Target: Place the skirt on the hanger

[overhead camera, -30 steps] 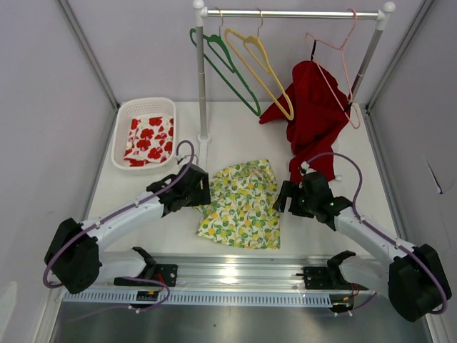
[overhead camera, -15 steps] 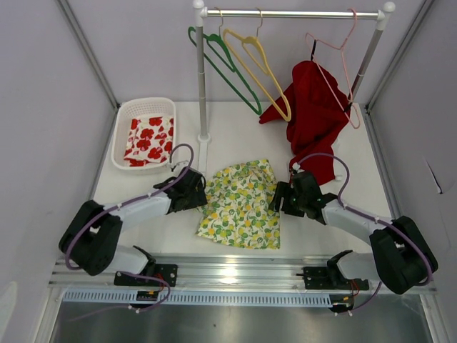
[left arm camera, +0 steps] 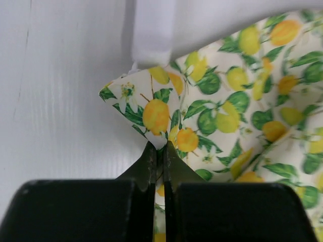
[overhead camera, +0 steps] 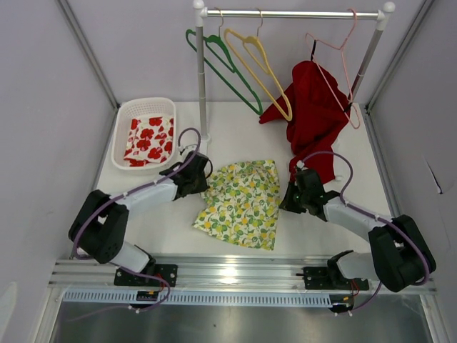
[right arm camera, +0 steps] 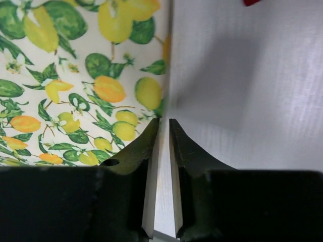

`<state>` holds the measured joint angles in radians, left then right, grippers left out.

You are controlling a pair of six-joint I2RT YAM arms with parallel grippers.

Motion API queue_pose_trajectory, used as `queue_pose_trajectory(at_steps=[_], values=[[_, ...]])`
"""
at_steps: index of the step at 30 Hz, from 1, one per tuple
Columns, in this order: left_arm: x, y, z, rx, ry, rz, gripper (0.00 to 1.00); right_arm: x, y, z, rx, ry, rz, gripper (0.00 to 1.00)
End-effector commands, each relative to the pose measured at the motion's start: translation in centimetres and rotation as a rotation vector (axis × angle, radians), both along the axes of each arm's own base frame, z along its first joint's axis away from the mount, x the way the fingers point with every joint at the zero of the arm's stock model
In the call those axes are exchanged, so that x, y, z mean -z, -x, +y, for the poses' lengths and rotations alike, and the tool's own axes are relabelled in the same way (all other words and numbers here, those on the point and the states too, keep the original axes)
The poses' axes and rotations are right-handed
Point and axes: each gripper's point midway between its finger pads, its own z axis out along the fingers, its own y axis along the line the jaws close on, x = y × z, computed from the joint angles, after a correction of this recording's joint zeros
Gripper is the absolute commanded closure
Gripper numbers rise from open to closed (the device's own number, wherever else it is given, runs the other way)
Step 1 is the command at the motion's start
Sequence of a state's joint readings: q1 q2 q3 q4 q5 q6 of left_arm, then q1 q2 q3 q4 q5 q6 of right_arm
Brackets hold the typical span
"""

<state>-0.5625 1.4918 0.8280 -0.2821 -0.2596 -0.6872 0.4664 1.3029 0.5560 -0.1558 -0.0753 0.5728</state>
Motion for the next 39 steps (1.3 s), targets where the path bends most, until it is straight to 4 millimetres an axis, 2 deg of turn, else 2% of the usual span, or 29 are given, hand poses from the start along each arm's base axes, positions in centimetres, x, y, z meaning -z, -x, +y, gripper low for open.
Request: queue_pose_trajectory(at_steps=[1,2,4,5,7,8,10,11,12,14,15,18,21,24,26,29,31,32,33,34,35,38,39], values=[[-7.2,-2.2,0.1,0.038,-0.034,-0.146,1.00,-2.4,-2.0,-1.8,0.038,-0.004,-0.069,0.84],[-8.6,-2.6,0.0,0.043,-0.035,-0.168,1.00,-2.8,-2.2,-2.1,0.045,-0.010,-0.075,0.85],[-9.8,-2.3,-0.2,0.067,-0.058,-0.180,1.00,-3.1,-2.3,-2.8,0.055,-0.018,-0.073,0.86],[-11.8,-2.9,-0.8,0.085,-0.048,-0.217,1.00,-3.2,-2.6,-3.4,0.071,-0.016,-0.076,0.86],[-12.0,-2.1,-1.0,0.110,-0.094,-0.193,1.00,-3.5,-2.8,-3.7,0.073,-0.011,-0.083,0.86],[-13.4,-2.4,-1.5,0.124,-0.099,-0.216,1.00,-3.5,-2.8,-3.9,0.077,-0.017,-0.079,0.86],[-15.1,-2.3,-2.4,0.143,-0.126,-0.224,1.00,-3.7,-2.9,-3.6,0.068,-0.030,-0.078,0.84],[-15.5,-2.3,-2.0,0.131,-0.178,-0.232,1.00,-3.9,-2.8,-3.4,0.061,-0.040,-0.081,0.82],[-16.9,-2.7,-2.5,0.127,-0.187,-0.260,1.00,-4.0,-2.6,-2.8,0.045,-0.052,-0.079,0.80],[-17.4,-2.0,-2.7,0.131,-0.266,-0.271,1.00,-4.6,-2.4,-1.9,0.029,-0.070,-0.091,0.69],[-18.3,-1.7,-3.6,0.149,-0.264,-0.285,1.00,-4.8,-2.0,-1.0,0.003,-0.073,-0.099,0.60],[-18.5,-1.4,-3.9,0.161,-0.271,-0.290,1.00,-5.0,-1.7,-0.2,-0.007,-0.076,-0.107,0.46],[-18.2,-1.6,-3.1,0.155,-0.311,-0.281,0.98,-4.9,-1.7,0.2,-0.009,-0.095,-0.095,0.39],[-15.2,-2.6,-0.8,0.110,-0.365,-0.201,0.96,-5.1,-1.9,0.7,-0.024,-0.107,-0.089,0.35],[-13.5,-3.2,0.0,0.096,-0.379,-0.183,0.94,-5.3,-1.7,1.5,-0.049,-0.113,-0.084,0.32],[-12.4,-5.1,1.4,0.066,-0.347,-0.166,0.98,-5.1,-1.1,2.4,-0.076,-0.098,-0.074,0.27],[-12.1,-5.9,1.1,0.086,-0.341,-0.150,0.98,-4.7,-0.7,2.7,-0.084,-0.096,-0.058,0.27],[-11.3,-6.6,0.8,0.092,-0.352,-0.131,0.96,-4.2,-0.2,3.2,-0.098,-0.088,-0.044,0.27],[-11.3,-7.2,0.7,0.093,-0.359,-0.124,0.91,-3.8,0.1,3.3,-0.100,-0.084,-0.032,0.30],[-10.9,-7.4,0.7,0.097,-0.368,-0.110,0.90,-3.6,0.4,3.5,-0.105,-0.081,-0.025,0.32],[-10.2,-7.7,0.5,0.103,-0.380,-0.093,0.91,-3.2,0.8,3.7,-0.112,-0.069,-0.019,0.33],[-9.8,-8.1,-0.1,0.126,-0.372,-0.089,0.99,-2.1,1.8,4.0,-0.126,-0.047,0.011,0.34],[-9.8,-8.1,-0.2,0.130,-0.369,-0.089,0.99,-1.6,2.2,4.0,-0.130,-0.042,0.024,0.33]])
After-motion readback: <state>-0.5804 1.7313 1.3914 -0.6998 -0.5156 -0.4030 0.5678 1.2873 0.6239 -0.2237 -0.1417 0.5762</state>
